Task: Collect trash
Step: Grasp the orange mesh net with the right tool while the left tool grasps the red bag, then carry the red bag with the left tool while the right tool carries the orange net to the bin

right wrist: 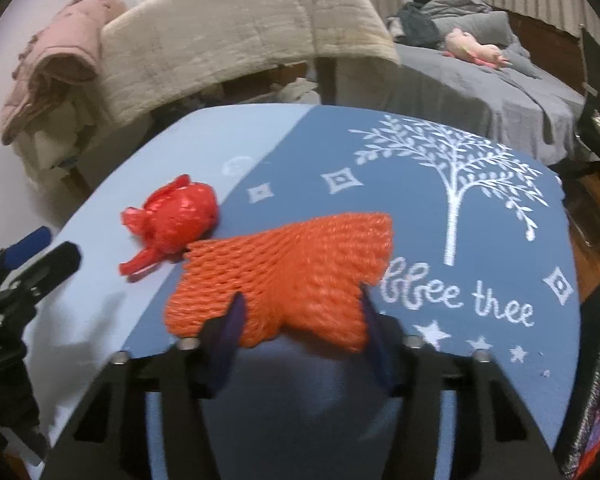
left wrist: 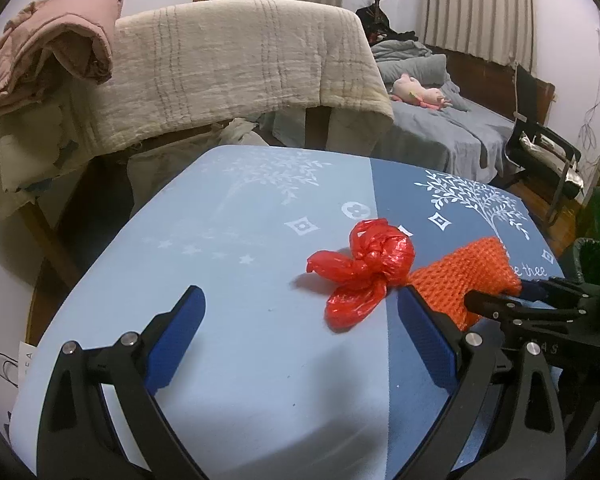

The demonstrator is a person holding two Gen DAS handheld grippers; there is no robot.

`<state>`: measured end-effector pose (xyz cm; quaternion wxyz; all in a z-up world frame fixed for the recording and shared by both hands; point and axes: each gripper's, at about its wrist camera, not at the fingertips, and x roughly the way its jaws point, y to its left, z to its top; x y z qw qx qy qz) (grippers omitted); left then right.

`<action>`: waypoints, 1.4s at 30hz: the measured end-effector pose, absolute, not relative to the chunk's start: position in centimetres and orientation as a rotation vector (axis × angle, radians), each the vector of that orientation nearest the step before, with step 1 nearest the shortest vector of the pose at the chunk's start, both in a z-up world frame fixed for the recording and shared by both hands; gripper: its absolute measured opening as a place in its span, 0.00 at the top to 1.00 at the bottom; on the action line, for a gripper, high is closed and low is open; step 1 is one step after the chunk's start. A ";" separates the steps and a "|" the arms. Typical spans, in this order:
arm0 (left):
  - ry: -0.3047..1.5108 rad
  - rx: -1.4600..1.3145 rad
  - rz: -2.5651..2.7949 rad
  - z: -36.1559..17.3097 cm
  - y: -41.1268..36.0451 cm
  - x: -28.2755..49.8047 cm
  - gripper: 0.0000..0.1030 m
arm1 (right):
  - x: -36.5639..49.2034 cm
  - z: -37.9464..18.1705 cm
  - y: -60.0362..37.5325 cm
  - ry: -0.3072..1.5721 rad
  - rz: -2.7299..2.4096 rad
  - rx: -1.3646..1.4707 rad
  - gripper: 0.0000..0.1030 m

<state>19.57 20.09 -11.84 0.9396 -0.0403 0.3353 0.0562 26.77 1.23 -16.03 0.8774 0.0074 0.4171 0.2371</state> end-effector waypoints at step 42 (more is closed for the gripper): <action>0.705 -0.109 -0.026 -10.4 14.8 24.7 0.62 | 26.4 -11.3 -5.1 0.757 0.471 0.111 0.81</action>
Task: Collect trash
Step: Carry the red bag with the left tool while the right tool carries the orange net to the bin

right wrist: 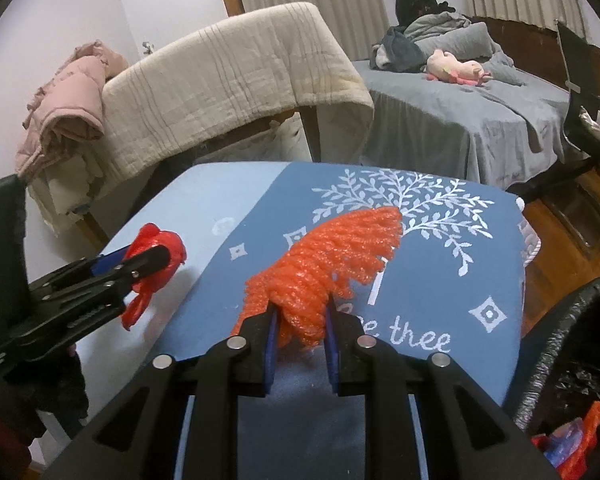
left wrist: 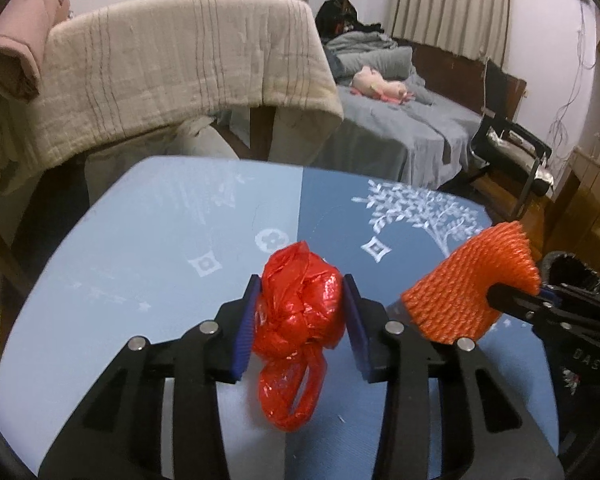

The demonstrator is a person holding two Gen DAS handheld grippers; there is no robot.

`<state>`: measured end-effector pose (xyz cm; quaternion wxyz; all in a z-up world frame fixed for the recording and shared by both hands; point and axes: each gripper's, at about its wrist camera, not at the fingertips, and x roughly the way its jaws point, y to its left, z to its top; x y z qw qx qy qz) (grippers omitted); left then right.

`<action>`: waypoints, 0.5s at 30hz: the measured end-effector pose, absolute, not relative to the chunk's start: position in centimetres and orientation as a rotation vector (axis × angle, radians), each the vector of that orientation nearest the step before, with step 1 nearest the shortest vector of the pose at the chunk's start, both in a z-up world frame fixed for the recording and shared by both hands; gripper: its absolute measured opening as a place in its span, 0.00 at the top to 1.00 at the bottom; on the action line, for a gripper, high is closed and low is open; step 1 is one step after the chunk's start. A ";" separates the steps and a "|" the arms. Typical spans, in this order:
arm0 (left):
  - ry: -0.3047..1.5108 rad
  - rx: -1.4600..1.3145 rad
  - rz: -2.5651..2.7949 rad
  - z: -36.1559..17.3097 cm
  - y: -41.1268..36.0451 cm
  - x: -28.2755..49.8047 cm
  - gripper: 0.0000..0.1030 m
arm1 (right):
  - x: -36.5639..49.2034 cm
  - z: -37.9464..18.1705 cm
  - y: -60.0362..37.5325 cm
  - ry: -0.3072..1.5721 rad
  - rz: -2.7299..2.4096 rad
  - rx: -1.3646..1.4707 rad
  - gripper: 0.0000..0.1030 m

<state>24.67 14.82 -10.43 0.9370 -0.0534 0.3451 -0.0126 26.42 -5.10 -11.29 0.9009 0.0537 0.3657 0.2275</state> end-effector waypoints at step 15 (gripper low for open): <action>0.625 -0.093 -0.059 -6.1 10.9 19.6 0.63 | 22.5 -6.9 -8.3 0.667 0.470 0.121 0.81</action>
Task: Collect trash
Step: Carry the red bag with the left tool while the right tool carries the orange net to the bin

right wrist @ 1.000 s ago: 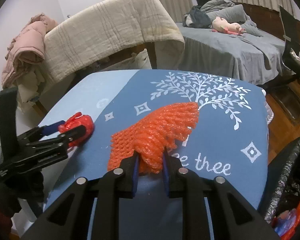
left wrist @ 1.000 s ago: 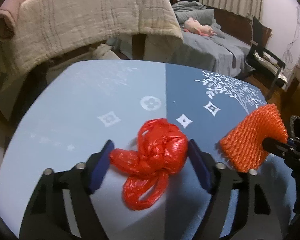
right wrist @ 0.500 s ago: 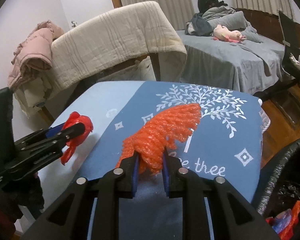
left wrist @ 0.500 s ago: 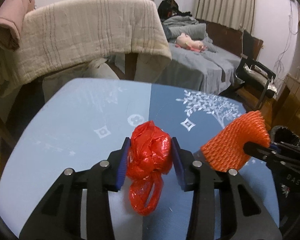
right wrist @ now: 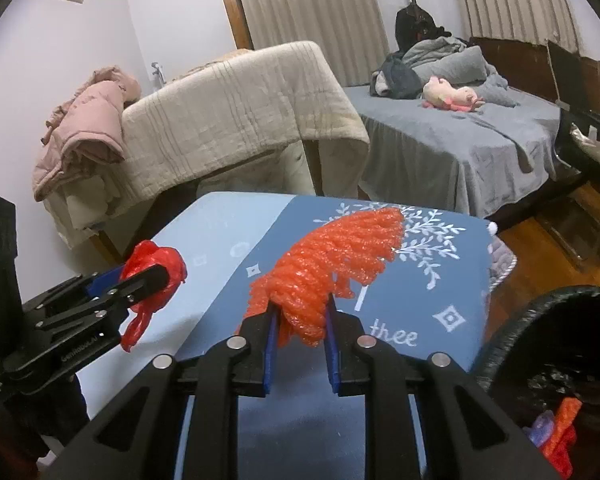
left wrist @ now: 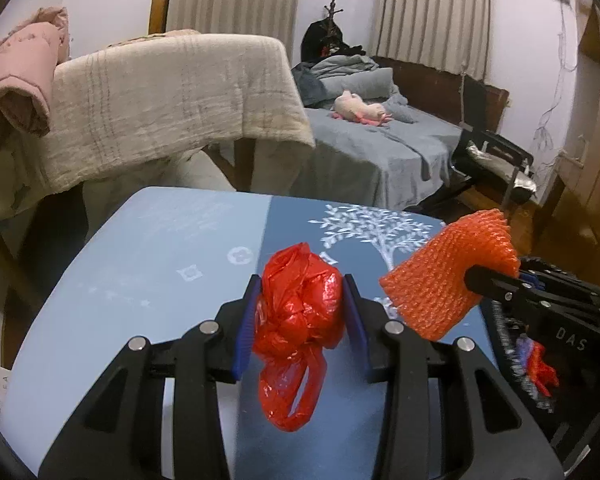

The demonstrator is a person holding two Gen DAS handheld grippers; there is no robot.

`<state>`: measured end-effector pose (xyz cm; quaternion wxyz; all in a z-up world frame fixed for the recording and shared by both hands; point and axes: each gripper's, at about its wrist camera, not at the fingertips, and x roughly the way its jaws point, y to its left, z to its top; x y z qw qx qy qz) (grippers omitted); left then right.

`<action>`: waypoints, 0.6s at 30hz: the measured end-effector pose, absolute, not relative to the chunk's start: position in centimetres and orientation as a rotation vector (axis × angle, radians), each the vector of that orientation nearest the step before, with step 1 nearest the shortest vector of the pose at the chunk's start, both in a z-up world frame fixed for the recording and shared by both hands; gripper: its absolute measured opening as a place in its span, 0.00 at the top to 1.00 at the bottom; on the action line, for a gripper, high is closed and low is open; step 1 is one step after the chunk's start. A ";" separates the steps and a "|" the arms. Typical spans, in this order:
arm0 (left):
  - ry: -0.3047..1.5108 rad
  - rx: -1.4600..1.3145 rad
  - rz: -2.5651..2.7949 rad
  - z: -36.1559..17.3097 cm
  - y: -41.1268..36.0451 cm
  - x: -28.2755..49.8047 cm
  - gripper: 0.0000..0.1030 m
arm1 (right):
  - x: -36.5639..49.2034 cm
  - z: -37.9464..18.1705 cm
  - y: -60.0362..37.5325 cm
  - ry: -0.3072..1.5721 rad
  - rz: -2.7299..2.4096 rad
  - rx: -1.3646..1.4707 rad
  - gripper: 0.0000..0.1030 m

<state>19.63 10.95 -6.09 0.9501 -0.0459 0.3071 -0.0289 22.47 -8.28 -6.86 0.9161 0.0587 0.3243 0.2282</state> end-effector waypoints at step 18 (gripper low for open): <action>0.552 -0.069 -0.126 -2.1 5.3 15.7 0.63 | 17.2 -3.7 -13.5 0.580 0.427 0.138 0.81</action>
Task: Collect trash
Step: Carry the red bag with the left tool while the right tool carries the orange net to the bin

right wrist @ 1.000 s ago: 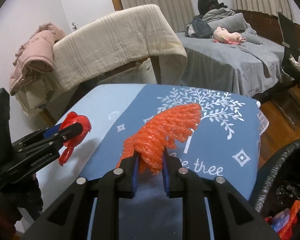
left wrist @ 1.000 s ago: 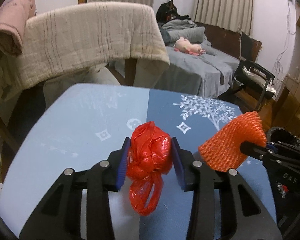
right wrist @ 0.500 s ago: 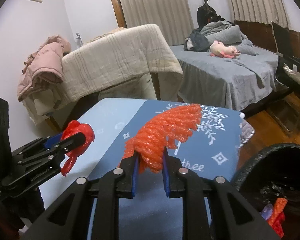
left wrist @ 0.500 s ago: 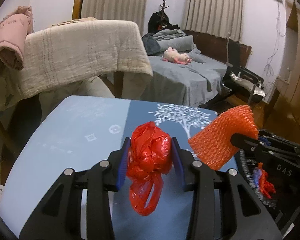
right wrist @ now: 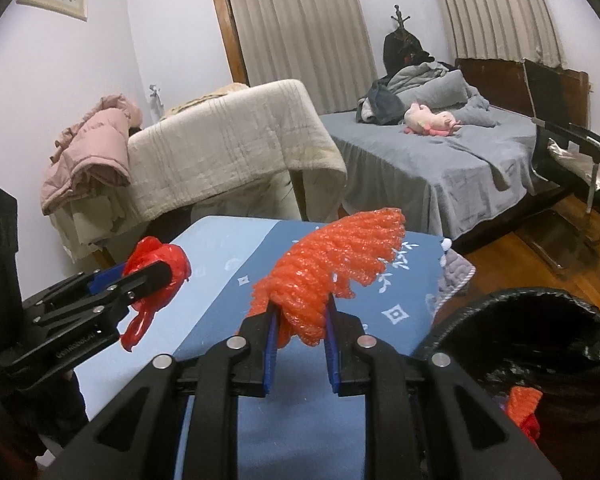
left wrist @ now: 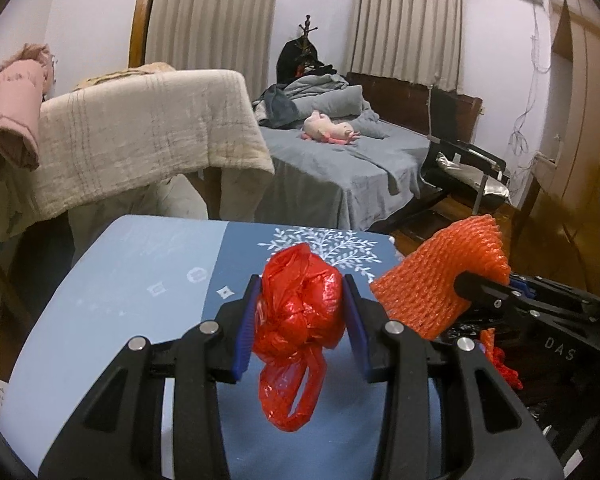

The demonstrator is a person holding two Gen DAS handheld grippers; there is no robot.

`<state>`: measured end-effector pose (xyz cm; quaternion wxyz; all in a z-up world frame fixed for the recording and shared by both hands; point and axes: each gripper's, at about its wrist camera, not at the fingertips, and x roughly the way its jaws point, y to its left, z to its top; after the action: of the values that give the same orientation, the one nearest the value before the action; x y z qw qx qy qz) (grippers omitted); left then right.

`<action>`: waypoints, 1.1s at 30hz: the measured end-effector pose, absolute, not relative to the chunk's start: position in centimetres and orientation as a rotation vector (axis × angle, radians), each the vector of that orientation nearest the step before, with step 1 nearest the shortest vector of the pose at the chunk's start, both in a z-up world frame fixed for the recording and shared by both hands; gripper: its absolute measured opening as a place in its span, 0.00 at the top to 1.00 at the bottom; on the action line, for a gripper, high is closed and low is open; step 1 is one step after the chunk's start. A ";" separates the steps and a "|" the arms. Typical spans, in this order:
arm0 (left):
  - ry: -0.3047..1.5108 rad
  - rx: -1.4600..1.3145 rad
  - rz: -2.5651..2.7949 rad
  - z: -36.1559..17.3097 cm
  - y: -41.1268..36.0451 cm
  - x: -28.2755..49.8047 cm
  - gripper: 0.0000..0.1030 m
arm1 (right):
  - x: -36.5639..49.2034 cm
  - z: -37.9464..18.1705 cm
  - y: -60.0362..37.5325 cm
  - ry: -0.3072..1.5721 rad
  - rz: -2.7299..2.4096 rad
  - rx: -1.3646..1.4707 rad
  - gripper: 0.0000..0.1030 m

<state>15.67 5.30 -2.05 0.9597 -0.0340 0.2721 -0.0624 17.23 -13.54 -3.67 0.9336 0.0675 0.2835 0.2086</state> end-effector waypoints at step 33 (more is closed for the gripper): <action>0.503 -0.004 -0.289 0.1 -3.6 12.9 0.62 | 12.1 -1.5 -22.5 0.495 0.277 0.174 0.81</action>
<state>12.94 -3.65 0.07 0.9582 -0.0019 0.2479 -0.1426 12.08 -22.46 -1.55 0.9563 0.0859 0.2438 0.1365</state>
